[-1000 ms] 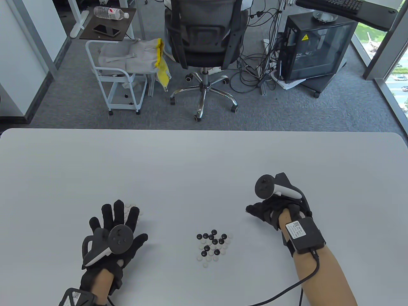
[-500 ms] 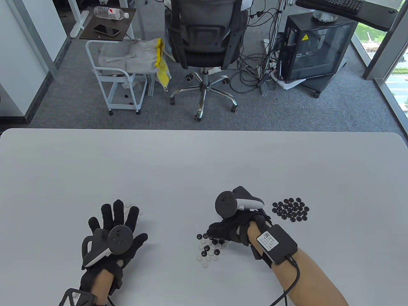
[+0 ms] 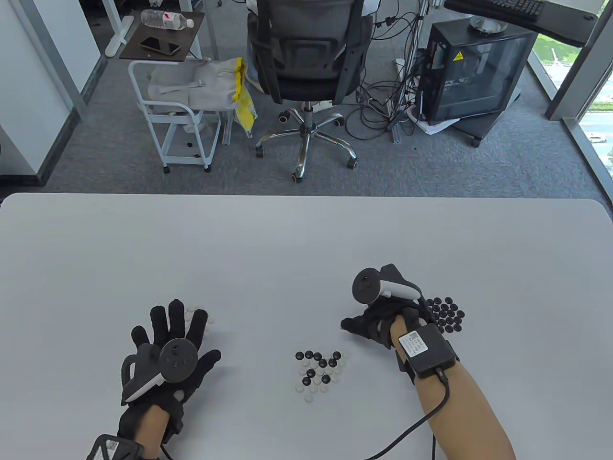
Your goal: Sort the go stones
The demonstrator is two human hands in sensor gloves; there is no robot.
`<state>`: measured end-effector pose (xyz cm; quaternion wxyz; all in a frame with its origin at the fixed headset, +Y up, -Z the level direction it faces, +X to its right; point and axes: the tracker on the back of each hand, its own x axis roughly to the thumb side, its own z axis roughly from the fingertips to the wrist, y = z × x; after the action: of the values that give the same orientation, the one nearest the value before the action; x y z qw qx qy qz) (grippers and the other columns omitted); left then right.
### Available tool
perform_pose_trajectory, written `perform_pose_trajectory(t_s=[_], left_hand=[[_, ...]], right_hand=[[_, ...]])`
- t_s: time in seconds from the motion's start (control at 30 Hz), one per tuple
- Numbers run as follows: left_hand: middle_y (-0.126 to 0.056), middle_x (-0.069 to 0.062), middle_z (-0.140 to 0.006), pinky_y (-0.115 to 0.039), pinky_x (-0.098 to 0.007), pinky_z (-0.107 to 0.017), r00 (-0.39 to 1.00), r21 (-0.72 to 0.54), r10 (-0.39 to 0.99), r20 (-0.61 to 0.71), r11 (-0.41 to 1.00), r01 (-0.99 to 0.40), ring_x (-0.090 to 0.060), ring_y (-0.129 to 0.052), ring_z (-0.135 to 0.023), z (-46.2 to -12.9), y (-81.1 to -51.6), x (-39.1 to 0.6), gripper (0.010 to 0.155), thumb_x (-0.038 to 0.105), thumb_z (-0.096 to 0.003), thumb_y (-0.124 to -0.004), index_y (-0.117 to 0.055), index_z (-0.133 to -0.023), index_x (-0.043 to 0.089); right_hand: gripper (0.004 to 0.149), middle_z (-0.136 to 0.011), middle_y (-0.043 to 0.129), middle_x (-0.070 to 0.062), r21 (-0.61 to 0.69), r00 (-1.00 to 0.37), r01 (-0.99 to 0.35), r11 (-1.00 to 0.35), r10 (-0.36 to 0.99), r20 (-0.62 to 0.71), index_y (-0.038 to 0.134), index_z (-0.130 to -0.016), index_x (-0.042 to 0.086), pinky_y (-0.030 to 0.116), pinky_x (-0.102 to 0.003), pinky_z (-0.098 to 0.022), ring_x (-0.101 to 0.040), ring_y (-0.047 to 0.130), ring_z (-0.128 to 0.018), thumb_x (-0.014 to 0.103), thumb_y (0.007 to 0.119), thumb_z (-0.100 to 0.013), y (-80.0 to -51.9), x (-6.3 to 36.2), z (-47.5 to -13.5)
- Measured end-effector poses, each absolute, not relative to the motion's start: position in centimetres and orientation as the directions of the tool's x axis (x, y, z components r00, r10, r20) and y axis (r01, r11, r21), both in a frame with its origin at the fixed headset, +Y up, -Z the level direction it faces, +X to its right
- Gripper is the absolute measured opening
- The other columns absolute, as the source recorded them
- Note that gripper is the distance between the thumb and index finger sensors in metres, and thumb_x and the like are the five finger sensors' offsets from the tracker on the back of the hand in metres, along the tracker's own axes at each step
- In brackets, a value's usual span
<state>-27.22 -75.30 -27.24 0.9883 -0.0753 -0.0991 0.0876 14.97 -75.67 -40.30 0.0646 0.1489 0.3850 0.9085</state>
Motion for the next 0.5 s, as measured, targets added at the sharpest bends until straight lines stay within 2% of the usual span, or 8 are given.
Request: perform_pose_trajectory(t_s=[0.23, 0.5], left_hand=[[0.016, -0.023, -0.112, 0.001, -0.082, -0.052, 0.966, -0.169, 0.180, 0.183, 0.974, -0.150, -0.053, 0.019, -0.093, -27.3, -75.3, -27.2, 0.082, 0.057, -0.0574, -0.057, -0.015, -0.118, 0.019], [0.016, -0.024, -0.111, 0.001, -0.082, -0.052, 0.968, -0.175, 0.176, 0.178, 0.974, -0.145, -0.053, 0.019, -0.093, -27.3, -75.4, -27.1, 0.083, 0.057, -0.0575, -0.057, -0.015, -0.118, 0.019]], right_hand=[[0.066, -0.116, 0.014, -0.037, 0.706, -0.975, -0.051, -0.706, 0.190, 0.119, 0.072, -0.110, 0.011, 0.012, -0.091, -0.057, -0.066, -0.001, -0.095, 0.051, 0.052, -0.061, -75.6, 19.8, -40.2], [0.066, -0.116, 0.011, -0.037, 0.692, -0.986, -0.049, -0.720, 0.146, 0.083, 0.069, -0.111, 0.011, 0.011, -0.091, -0.057, -0.065, -0.002, -0.094, 0.050, 0.051, -0.061, -75.6, 22.3, -39.8]])
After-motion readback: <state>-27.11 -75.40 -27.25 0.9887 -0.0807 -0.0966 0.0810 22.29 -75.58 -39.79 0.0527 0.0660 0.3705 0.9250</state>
